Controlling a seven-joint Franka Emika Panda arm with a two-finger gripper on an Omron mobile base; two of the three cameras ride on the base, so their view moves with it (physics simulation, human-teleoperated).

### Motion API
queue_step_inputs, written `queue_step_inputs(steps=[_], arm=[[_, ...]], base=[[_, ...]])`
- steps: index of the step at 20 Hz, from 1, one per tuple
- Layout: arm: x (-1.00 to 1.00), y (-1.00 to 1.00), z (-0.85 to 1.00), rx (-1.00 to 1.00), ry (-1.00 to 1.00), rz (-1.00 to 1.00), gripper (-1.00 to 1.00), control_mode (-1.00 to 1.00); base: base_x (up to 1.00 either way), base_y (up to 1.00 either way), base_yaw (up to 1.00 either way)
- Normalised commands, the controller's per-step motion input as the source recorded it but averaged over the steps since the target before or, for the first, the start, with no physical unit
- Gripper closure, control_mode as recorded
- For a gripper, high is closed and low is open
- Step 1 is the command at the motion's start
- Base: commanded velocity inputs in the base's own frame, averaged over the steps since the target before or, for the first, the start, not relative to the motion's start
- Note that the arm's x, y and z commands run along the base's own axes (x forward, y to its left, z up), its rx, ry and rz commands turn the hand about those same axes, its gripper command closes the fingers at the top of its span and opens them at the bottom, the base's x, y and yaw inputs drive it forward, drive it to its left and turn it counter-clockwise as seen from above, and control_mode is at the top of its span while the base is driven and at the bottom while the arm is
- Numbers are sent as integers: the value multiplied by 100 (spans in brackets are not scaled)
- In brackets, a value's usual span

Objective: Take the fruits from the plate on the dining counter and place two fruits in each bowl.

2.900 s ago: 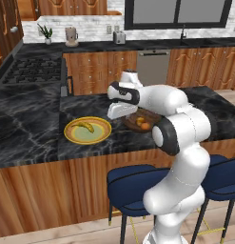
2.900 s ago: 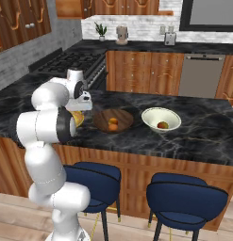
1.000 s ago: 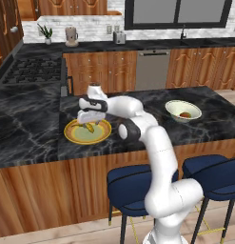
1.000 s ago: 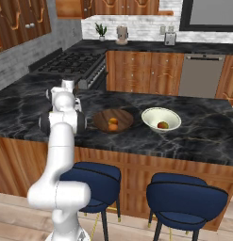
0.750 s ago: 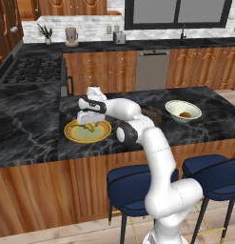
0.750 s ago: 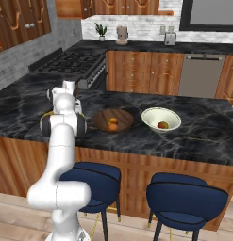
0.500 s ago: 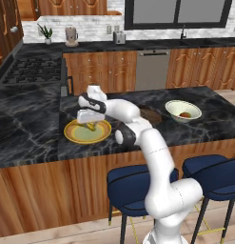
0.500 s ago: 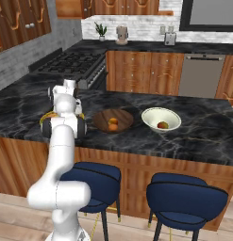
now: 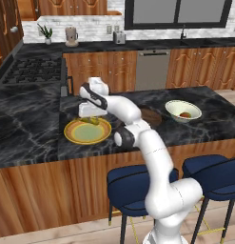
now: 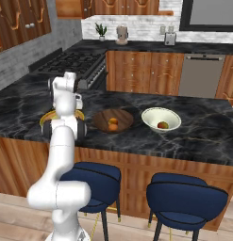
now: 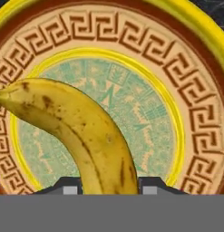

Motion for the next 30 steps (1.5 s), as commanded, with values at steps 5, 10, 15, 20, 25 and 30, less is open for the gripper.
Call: queue_step_inputs(steps=[5,10,15,20,25,30], arm=[[-100,-71,61,0,-13,-18,100,-100],[-100,-74,19,0,-49,-22,100,-100],[-83,-73,-20,0,-64,-24,100,-100],[-37,-54,-3,21,-85,-11,100,-100],[20,-40,0,40,-88,2,100,-100],[16,-73,-54,13,-68,-4,100,-100]], base=[[0,0,0],[0,0,0],[0,0,0],[0,0,0],[0,0,0],[0,0,0]])
